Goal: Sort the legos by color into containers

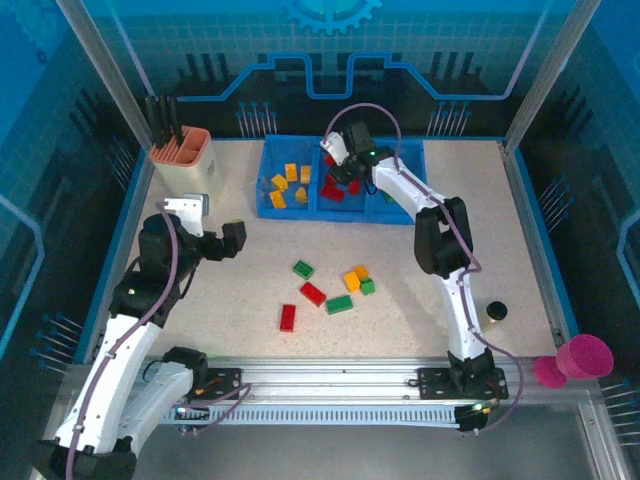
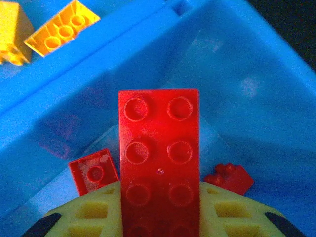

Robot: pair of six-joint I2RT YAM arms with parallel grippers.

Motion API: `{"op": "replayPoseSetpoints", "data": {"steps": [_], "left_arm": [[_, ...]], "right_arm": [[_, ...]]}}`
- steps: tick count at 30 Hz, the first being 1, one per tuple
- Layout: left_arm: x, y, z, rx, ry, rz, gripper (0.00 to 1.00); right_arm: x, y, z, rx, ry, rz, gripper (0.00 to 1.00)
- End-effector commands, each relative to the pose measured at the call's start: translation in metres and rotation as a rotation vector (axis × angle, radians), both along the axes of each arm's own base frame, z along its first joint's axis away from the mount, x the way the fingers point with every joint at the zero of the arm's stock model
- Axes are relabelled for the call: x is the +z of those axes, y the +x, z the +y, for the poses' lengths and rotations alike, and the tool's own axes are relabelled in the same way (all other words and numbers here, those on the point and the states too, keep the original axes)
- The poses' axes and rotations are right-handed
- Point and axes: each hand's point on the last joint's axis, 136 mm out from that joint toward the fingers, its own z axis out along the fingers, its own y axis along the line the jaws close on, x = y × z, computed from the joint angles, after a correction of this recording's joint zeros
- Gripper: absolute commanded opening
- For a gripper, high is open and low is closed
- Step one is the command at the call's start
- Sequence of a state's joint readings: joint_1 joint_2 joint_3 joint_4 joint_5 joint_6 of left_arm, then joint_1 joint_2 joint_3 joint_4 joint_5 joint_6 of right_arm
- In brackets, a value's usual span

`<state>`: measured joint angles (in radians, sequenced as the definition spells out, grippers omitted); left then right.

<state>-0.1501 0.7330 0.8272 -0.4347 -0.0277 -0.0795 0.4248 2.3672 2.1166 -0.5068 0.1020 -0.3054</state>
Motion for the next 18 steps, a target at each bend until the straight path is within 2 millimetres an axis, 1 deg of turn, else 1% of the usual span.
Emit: {"op": "replayPoseSetpoints", "data": {"steps": [1, 3, 6, 10, 13, 16, 18], "left_arm": [[0.0, 0.002, -0.001, -0.007, -0.024, -0.008, 0.99], [-0.002, 0.003, -0.002, -0.011, -0.028, -0.003, 0.99], [-0.003, 0.004, -0.003, -0.013, -0.029, 0.004, 0.99], [-0.004, 0.005, -0.006, -0.027, -0.034, 0.012, 0.99], [-0.004, 0.006, -0.006, -0.028, -0.034, 0.016, 0.99], [-0.004, 0.006, -0.006, -0.029, -0.033, 0.015, 0.99], [-0.003, 0.005, -0.007, -0.033, -0.035, 0.015, 0.99]], "right_arm": [[-0.012, 0.0, -0.007, 0.019, -0.055, 0.039, 0.32], [-0.02, 0.004, -0.012, 0.01, -0.064, 0.051, 0.33], [-0.025, 0.007, -0.015, 0.001, -0.062, 0.061, 0.35], [-0.028, 0.007, -0.014, 0.008, -0.06, 0.065, 0.41], [-0.022, 0.005, -0.012, 0.01, -0.05, 0.059, 0.46], [-0.008, 0.0, -0.01, 0.016, -0.031, 0.047, 0.53], [0.002, -0.006, -0.01, 0.021, -0.026, 0.036, 0.55]]}}
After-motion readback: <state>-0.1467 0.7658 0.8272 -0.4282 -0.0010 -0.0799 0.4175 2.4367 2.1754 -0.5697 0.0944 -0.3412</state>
